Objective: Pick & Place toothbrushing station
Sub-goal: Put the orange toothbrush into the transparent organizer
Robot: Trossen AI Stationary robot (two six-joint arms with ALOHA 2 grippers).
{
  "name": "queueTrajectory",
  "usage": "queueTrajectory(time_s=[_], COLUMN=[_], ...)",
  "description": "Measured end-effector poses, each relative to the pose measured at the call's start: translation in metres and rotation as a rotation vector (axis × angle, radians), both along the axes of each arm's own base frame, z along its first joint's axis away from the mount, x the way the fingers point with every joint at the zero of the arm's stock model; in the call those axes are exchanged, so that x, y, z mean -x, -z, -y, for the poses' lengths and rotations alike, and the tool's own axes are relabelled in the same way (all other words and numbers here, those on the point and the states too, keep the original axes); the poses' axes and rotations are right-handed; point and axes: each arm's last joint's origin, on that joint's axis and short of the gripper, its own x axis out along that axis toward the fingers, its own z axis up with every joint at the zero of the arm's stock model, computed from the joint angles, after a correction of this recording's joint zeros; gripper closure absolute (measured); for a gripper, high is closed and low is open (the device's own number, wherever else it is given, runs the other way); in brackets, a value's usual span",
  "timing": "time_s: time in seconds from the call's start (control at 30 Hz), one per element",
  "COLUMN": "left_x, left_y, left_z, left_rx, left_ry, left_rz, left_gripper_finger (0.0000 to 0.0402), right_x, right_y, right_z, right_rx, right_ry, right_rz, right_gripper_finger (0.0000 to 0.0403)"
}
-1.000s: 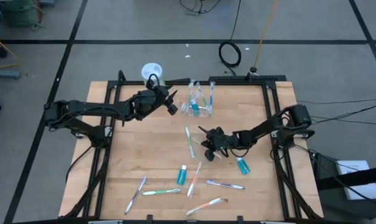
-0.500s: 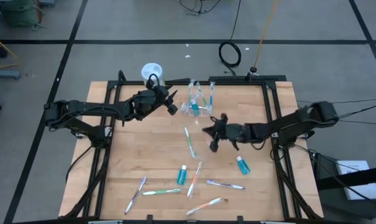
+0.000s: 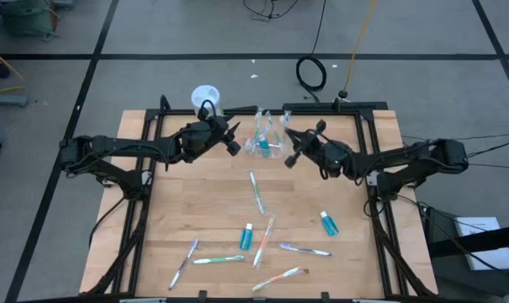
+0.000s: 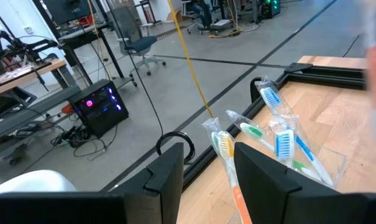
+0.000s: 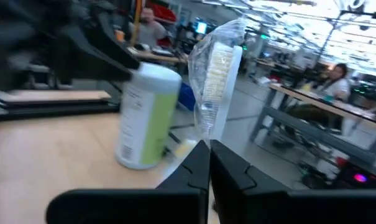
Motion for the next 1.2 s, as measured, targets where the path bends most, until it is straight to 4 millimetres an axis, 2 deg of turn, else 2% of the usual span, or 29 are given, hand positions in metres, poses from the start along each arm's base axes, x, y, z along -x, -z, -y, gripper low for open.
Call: queueTrajectory(time_s=[0.13, 0.47, 0.57, 0.77, 0.97, 1.2], left_x=[0.000, 0.000, 0.000, 0.000, 0.000, 0.000], left_y=[0.000, 0.000, 0.000, 0.001, 0.001, 0.001], left_z=[0.000, 0.000, 0.000, 0.000, 0.000, 0.000], left_rx=[-0.003, -0.004, -0.005, -0.002, 0.005, 0.006], left_ry=[0.001, 0.001, 0.001, 0.001, 0.000, -0.001], left_rz=[-0.003, -0.005, -0.008, -0.019, -0.013, -0.014], left_gripper_finger=[0.0252, 0.0252, 0.0252, 0.0252, 0.0252, 0.0252], right_x=[-0.003, -0.022, -0.024, -0.021, -0.021, -0.019], right_y=[0.009, 0.053, 0.067, 0.080, 0.083, 0.081], right_z=[0.018, 0.045, 0.044, 0.035, 0.030, 0.030], right_rx=[-0.002, 0.000, -0.018, -0.132, -0.171, -0.172], right_ry=[0.062, 0.139, 0.145, 0.148, 0.140, 0.143], right_rz=[-0.014, -0.066, -0.151, -0.239, -0.255, -0.259], right_gripper_finger=[0.0403, 0.0403, 0.0403, 0.0403, 0.0400, 0.0368])
